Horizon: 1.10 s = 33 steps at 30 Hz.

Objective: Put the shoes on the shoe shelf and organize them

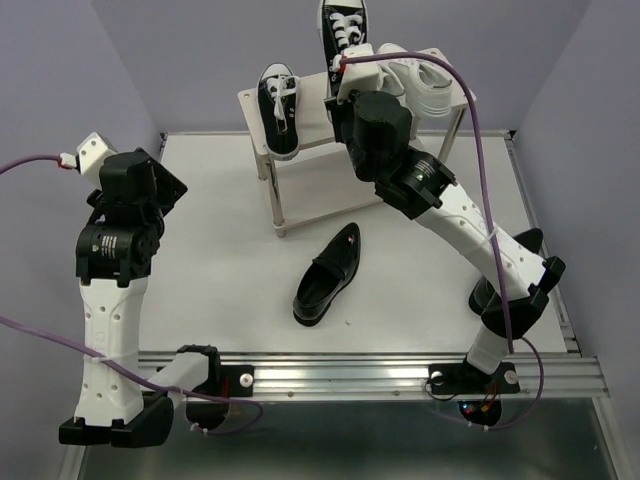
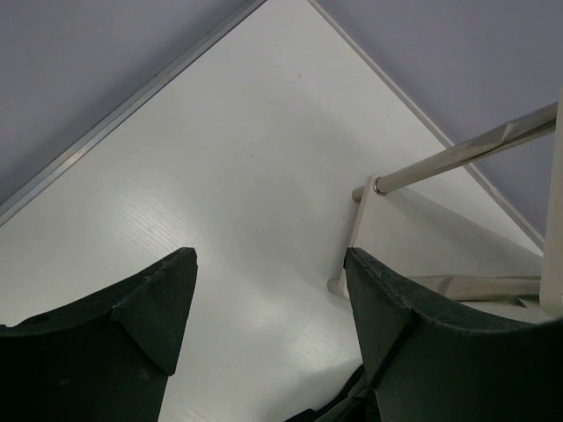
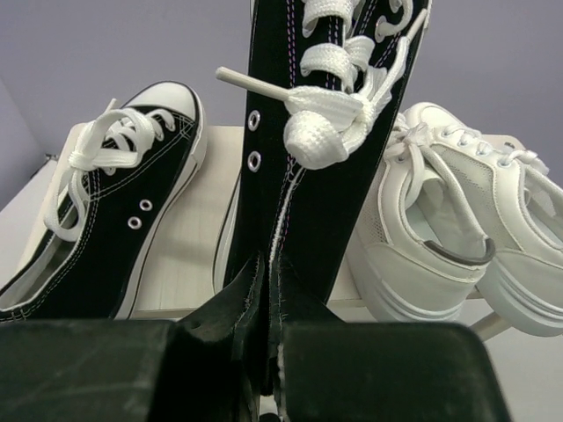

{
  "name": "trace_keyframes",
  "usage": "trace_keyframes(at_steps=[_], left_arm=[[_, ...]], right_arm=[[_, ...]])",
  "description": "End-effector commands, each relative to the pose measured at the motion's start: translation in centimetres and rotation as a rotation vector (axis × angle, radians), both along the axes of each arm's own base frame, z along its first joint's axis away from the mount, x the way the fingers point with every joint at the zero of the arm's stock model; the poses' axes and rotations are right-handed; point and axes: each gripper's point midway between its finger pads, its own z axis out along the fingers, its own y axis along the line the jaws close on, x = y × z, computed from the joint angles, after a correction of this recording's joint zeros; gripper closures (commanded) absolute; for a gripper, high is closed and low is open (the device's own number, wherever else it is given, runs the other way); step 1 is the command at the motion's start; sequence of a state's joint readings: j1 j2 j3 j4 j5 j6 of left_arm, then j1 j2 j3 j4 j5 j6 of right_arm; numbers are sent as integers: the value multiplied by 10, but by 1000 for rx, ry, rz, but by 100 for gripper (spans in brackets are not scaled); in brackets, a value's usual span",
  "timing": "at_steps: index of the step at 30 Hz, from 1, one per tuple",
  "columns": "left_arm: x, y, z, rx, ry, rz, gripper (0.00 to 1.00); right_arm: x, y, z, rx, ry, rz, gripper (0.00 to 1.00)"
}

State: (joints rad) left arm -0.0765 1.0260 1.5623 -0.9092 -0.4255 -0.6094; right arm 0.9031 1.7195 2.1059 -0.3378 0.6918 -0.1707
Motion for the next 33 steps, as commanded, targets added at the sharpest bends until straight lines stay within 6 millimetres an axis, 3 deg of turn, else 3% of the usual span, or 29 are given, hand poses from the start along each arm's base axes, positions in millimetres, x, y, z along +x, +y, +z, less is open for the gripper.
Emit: trace_keyframes(at_steps=[1,14,33], left_arm=[[0,1,5,-1,-37,1,21],[1,-1,0,-5,-29,-12,21],[2,0,-5,-6,-20,-5,20]], right_arm=[[2,2,32,108,-64,36,99],[17,7,-9,61,29,18,99],[21,10,-19,53,47,7,98]])
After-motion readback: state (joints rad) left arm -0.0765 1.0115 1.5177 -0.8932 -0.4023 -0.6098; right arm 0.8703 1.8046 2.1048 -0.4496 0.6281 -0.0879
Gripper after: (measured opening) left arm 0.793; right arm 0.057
